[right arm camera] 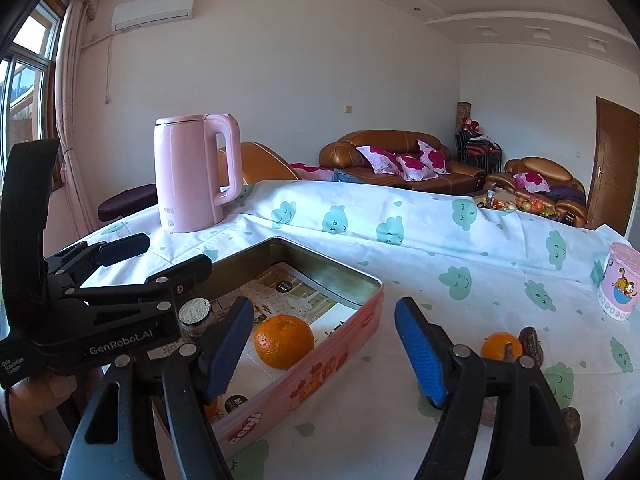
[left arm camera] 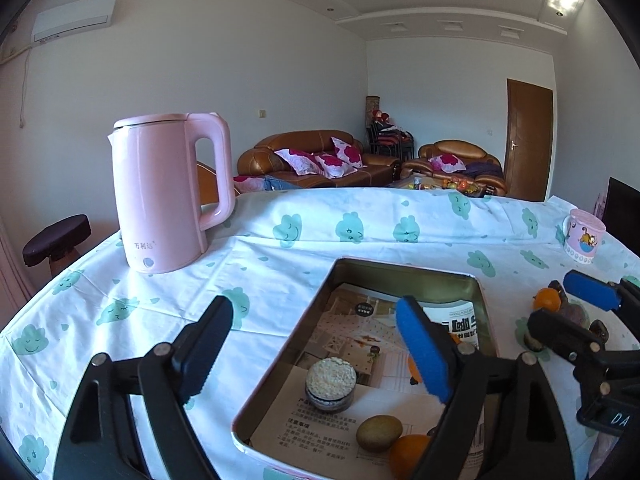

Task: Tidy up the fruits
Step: 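Move both grippers back to the fruit pile, then grasp the dark purple passion fruit with the left gripper while the right gripper grasps a dark brown round cake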

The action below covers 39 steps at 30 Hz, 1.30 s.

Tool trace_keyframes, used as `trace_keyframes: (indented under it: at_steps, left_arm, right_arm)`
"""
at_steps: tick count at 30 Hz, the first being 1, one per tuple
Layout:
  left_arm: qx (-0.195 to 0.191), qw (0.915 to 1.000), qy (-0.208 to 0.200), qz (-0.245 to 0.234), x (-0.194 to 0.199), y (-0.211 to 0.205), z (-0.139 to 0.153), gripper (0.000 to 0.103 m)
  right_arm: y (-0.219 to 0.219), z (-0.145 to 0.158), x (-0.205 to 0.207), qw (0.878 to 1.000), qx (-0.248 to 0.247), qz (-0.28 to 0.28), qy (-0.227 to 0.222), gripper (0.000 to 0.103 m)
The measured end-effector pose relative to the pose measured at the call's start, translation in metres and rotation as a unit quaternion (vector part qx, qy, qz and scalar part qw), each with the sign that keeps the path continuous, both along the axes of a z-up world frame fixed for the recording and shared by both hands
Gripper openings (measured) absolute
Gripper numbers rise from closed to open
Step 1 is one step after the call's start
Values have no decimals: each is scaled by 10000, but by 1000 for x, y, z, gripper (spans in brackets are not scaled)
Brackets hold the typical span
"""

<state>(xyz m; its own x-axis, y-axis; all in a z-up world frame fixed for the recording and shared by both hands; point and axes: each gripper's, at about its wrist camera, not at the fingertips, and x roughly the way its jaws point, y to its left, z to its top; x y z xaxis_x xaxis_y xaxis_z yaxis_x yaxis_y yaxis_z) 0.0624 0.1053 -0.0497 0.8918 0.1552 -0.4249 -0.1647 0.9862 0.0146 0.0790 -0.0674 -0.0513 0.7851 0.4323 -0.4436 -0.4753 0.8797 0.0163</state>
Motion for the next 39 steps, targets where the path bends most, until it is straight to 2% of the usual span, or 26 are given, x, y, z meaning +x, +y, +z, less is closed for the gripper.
trace_keyframes:
  at_steps: [4,10,15,20,23,24,30,32,33,34,36,39]
  left_arm:
    - [-97,9998,-69,-172,-6,-18,5,86]
    - [33,9974,-44,-712,-5,-68,15,86]
    - [145,9944,96,-1039,2,-107,16,86]
    - [317,9888,321,-1425,13,-148,6,86]
    - [377,9855,474,-1583,20,-165,-2,86]
    - [394,9850,513,-1599,22,-169,-5,86]
    - [438,9837,624,-1629,26,-176,-10,86]
    - [444,9835,635,-1632,27,-177,-10,86]
    - [443,9834,637,-1638,27,-177,-10,86]
    - [437,9832,644,-1652,27,-177,-10,86]
    - [408,9823,662,-1707,28,-179,-11,86]
    - [421,9791,695,-1866,30,-188,-12,86]
  right_arm:
    - [-47,4,-2,9988,-1,-487,-76,74]
    - [-129,0,9,9880,114,-1510,300,74]
    - [-167,-4,14,9797,194,-1918,545,74]
    - [-176,-10,19,9778,202,-1920,809,74]
    - [-174,-15,23,9777,113,-1853,982,66]
    - [-174,-17,25,9775,98,-1819,1063,61]
    - [-170,-29,34,9755,-51,-1606,1505,57]
    - [-168,-35,39,9723,-132,-1577,1718,53]
    - [-168,-38,42,9705,-140,-1553,1839,47]
    - [-168,-40,43,9701,-104,-1494,1910,46]
    - [-168,-41,44,9700,-94,-1445,1953,46]
    - [-164,-39,41,9722,-146,-1400,1871,36]
